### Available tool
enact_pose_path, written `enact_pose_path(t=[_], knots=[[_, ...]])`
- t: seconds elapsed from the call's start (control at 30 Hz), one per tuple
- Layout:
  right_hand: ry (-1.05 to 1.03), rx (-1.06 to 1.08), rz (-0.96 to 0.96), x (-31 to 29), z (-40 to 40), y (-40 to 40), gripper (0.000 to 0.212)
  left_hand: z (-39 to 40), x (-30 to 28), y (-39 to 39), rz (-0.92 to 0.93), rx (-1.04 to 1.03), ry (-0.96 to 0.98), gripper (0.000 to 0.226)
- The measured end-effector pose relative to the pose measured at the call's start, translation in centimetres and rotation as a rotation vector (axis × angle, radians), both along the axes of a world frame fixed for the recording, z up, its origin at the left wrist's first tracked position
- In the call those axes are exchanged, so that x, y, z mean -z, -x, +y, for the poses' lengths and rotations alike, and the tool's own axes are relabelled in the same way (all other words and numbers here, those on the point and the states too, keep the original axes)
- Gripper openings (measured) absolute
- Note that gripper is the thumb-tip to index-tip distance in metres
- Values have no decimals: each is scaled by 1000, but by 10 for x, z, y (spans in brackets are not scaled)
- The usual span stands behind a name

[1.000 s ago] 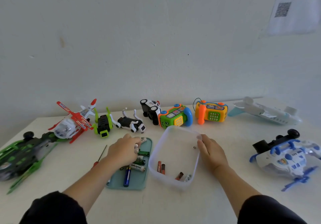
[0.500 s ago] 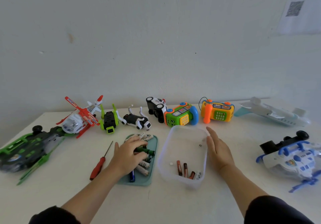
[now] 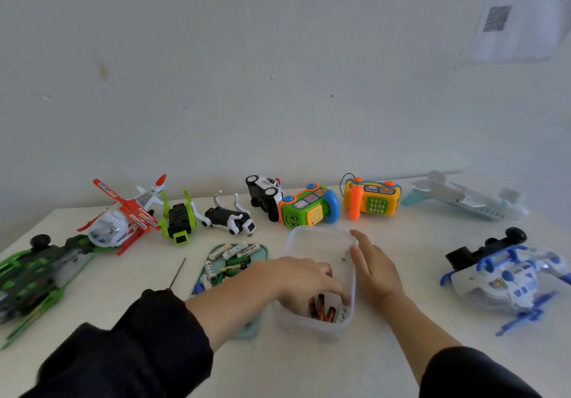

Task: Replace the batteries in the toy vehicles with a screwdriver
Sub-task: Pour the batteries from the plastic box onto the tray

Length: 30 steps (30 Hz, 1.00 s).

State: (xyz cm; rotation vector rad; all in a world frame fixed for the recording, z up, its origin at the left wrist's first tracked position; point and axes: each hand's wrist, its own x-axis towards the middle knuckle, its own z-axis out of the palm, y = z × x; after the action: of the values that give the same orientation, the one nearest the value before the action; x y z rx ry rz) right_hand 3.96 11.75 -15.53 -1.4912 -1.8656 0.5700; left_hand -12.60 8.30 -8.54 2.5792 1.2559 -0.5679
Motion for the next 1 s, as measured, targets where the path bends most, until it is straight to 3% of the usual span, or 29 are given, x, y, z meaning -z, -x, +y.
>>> enact_pose_path(t=[0.1, 0.27, 0.53, 0.8, 1.0], knots=[[16, 4, -4, 1, 2, -1, 72, 2, 3, 0, -24, -53, 117, 63], [26, -7, 2, 0, 3, -2, 92, 0, 4, -7, -124, -62, 235, 61], [20, -10, 10, -2, 2, -2, 93, -3, 11, -8, -90, 56, 68, 44], [17, -7, 3, -1, 2, -2, 90, -9, 15, -6, -137, 83, 58, 39], [-10, -40, -25, -2, 0, -2, 92, -12, -1, -16, -188, 19, 341, 39]])
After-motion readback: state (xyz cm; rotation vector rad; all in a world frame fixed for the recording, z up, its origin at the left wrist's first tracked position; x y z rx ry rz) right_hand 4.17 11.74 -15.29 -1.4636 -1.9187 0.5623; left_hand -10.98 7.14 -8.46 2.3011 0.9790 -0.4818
